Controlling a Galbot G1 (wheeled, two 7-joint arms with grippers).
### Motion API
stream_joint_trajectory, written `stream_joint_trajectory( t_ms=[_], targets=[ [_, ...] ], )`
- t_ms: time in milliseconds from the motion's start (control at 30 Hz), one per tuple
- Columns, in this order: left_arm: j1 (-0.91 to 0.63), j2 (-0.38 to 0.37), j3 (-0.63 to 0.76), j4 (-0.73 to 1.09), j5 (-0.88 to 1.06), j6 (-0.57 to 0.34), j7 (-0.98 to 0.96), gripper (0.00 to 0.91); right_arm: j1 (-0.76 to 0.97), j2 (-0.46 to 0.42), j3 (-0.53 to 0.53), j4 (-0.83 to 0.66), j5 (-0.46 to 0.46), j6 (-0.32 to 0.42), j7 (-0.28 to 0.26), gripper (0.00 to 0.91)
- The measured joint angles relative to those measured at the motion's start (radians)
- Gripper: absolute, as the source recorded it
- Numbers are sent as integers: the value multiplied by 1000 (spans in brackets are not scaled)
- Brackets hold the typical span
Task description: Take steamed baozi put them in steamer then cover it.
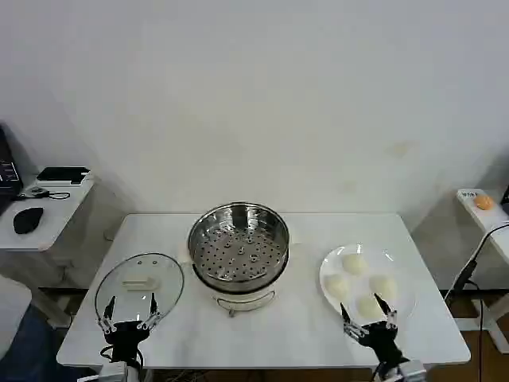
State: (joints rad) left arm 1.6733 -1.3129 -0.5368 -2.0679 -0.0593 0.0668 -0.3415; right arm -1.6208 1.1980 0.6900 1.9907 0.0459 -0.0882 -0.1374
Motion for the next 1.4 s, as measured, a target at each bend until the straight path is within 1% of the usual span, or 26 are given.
stream_joint_trajectory(
  t_ms=[133, 233, 400, 533, 633, 767, 967, 1167, 1267, 1400],
  targets=[
    [-7, -5, -13, -4, 21, 20, 33, 907, 68, -97, 18, -49, -45, -45, -47, 907],
    [-6, -7, -24, -11, 40, 29, 56, 907, 123, -178, 23, -90, -87, -71, -108, 907],
    [3, -16, -32, -21, 74, 32, 94, 907, 240, -332, -5, -174, -188, -76, -252, 907],
    [11, -25, -36, -34, 104, 37, 121, 907, 359, -446, -76, -246, -264, -42, -381, 907],
    [16, -32, -38, -41, 124, 39, 139, 907, 478, -515, -165, -306, -301, -3, -479, 907],
    [21, -39, -42, -53, 150, 39, 159, 907, 671, -573, -334, -394, -324, 41, -591, 907],
    [14, -44, -52, -67, 179, 46, 178, 907, 973, -596, -634, -539, -314, 70, -720, 907],
    [11, -43, -54, -81, 199, 49, 190, 907, 1223, -568, -897, -665, -286, 74, -822, 907],
    [12, -47, -54, -85, 205, 49, 194, 907, 1313, -549, -1001, -715, -272, 70, -849, 907],
    [13, -49, -54, -85, 212, 49, 198, 907, 1388, -524, -1115, -772, -264, 56, -872, 907]
  ],
)
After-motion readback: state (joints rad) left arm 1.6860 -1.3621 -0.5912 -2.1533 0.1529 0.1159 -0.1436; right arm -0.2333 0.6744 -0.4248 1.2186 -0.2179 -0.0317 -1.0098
